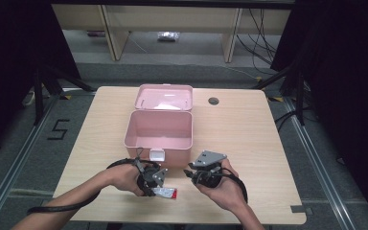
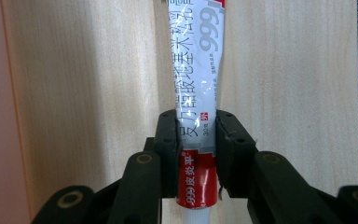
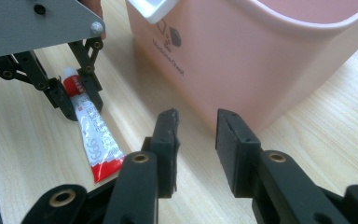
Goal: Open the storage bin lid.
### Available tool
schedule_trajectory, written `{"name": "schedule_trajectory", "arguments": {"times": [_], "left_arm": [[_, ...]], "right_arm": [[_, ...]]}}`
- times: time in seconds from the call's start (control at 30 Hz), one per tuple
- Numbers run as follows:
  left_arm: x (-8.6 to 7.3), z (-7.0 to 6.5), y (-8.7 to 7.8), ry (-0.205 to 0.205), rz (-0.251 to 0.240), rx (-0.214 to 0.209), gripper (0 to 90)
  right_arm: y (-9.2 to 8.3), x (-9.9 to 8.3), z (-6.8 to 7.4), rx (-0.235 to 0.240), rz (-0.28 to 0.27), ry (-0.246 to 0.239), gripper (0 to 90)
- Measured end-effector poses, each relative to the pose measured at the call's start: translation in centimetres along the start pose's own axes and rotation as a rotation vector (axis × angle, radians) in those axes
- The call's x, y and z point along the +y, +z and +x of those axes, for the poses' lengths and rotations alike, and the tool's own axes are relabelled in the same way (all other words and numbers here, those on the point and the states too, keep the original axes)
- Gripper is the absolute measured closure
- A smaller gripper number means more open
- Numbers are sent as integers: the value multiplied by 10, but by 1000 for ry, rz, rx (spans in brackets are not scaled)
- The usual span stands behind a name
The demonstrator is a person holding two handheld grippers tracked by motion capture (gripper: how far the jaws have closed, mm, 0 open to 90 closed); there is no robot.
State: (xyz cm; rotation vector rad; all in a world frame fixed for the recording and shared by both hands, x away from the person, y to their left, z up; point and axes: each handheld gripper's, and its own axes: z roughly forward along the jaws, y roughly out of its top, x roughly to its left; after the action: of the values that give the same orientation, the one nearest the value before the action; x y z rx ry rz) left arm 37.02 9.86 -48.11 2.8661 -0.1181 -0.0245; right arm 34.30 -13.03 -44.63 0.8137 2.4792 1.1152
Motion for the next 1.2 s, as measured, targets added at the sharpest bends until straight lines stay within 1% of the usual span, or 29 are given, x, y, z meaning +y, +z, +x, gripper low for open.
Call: {"name": "schedule_trajectory", "arguments": {"times": [0.13,0.17,0.2,0.23,0.27,0.3,0.33,0.37,0.4,0.47,0.5,0.57,0.6,0.63,0.7,0.77,0.8,0.83,0.87,0.9,0.93,0.97,1.0,1.03,1.07,1.1,1.13,1.17,1.2], "left_arm": [[0,-1,0,6,5,10,719],[0,-1,0,5,3,14,719],[-1,-3,1,-13,-11,11,719],[-1,-3,1,-13,-15,13,719],[-1,-2,-1,5,2,12,719],[-1,-2,-1,11,-1,15,719],[0,-2,-2,14,-5,20,719],[-1,-2,-2,13,0,12,719],[-1,-3,-2,3,-21,22,719],[-1,-3,-4,18,-14,21,719],[0,-3,-5,20,-24,25,719],[-1,-5,-5,-3,-49,25,719],[-1,-6,-6,0,-50,24,719],[-1,-5,-8,22,-33,32,719],[-1,-5,-9,27,-34,31,719],[-2,-6,-9,17,-32,32,719],[-2,-7,-10,21,-32,36,719],[-2,-8,-9,-2,-49,30,720],[-2,-9,-9,-7,-54,25,719],[-1,-7,-11,24,-36,37,719],[-1,-7,-12,22,-37,37,720],[-1,-8,-12,7,-53,36,720],[-1,-7,-13,20,-43,36,720],[-1,-7,-14,23,-46,40,719],[-1,-8,-14,8,-56,35,720],[-1,-9,-14,2,-63,34,720],[-1,-9,-14,1,-69,38,720],[-1,-9,-16,10,-55,34,720],[0,-8,-18,26,-45,40,720]], "right_arm": [[-1,0,0,0,1,1,701],[-1,1,0,0,3,9,701],[-1,1,0,-1,2,7,701],[-1,1,0,-1,1,4,701],[-1,1,-1,0,-4,-17,701],[-1,1,-1,0,-5,-14,701],[-2,1,0,-1,2,6,702],[-2,0,0,-3,4,7,702],[-1,0,-1,-3,3,3,702],[-1,-1,-1,-3,3,2,703],[-1,-1,-1,-5,1,10,704],[0,-1,-1,-6,-2,2,705],[0,-1,0,0,2,5,707],[0,0,-1,-6,2,-13,708],[1,0,-1,-10,3,-14,709],[1,-1,-1,-7,6,0,710],[1,-1,0,-4,7,9,710],[1,-1,-1,-7,2,-8,711],[0,-1,0,-2,5,8,712],[-1,-1,1,-2,8,16,712],[0,-1,0,-5,3,-1,713],[0,-1,0,-5,1,-1,713],[-1,0,0,-8,2,1,713],[-2,0,-1,-8,6,4,713],[-2,1,-1,-5,7,4,713],[-1,1,-2,-5,0,-20,713],[-2,1,-1,-9,3,-2,714],[-2,1,-1,-9,0,-2,714],[-2,1,-1,-8,1,2,715]]}}
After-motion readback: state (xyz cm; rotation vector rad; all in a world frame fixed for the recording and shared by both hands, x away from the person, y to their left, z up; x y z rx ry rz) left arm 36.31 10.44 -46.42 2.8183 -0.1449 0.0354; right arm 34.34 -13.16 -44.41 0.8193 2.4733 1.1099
